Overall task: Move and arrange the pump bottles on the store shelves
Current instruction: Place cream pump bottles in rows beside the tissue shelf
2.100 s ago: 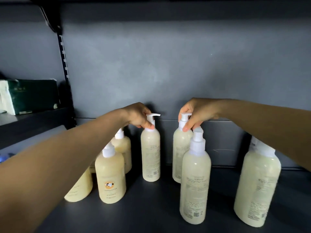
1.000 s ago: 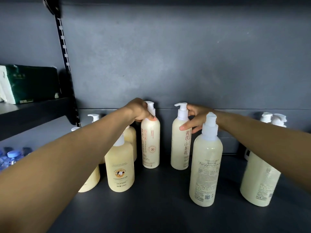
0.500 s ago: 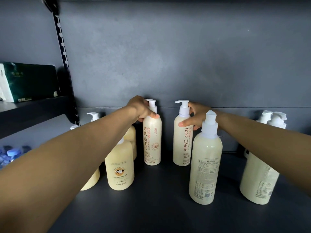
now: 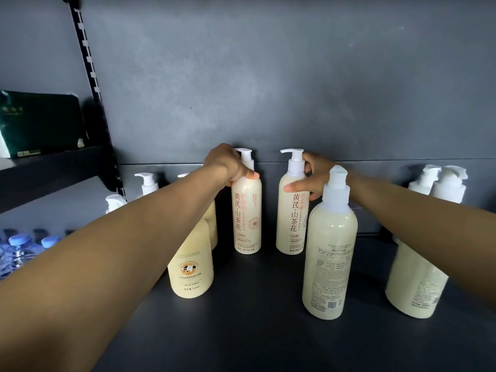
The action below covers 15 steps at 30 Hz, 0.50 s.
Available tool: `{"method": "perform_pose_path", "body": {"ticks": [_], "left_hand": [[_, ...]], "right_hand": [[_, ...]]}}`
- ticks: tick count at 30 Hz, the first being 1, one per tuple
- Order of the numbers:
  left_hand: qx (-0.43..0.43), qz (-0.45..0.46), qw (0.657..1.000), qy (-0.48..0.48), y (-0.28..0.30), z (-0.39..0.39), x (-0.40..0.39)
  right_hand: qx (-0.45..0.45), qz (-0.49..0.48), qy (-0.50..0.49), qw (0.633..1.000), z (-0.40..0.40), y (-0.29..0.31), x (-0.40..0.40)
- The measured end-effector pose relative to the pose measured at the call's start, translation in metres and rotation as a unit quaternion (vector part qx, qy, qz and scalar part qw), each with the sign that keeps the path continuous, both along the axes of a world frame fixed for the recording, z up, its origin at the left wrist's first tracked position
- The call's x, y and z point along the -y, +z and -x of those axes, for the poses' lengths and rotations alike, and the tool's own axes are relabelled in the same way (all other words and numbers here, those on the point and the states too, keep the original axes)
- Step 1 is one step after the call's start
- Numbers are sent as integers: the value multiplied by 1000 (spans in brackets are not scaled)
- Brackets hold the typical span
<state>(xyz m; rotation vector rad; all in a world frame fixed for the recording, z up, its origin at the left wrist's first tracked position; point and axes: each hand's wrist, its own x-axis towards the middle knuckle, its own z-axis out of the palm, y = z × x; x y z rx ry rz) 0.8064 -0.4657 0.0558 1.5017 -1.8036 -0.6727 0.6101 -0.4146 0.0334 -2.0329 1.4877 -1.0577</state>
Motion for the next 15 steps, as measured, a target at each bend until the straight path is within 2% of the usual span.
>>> {"method": "perform_pose_path", "body": {"ticks": [4,9,15], "left_hand": [[30,12,999,10,1,1,1],[61,12,998,20,2,2,-3],[48,12,999,14,2,1,-8]], "right_hand": [[4,29,2,1000,1,-2,-2],[-26,15,-16,999,-4,0,-2],[-28,-12,-5,1000,-4,6,-4]]}}
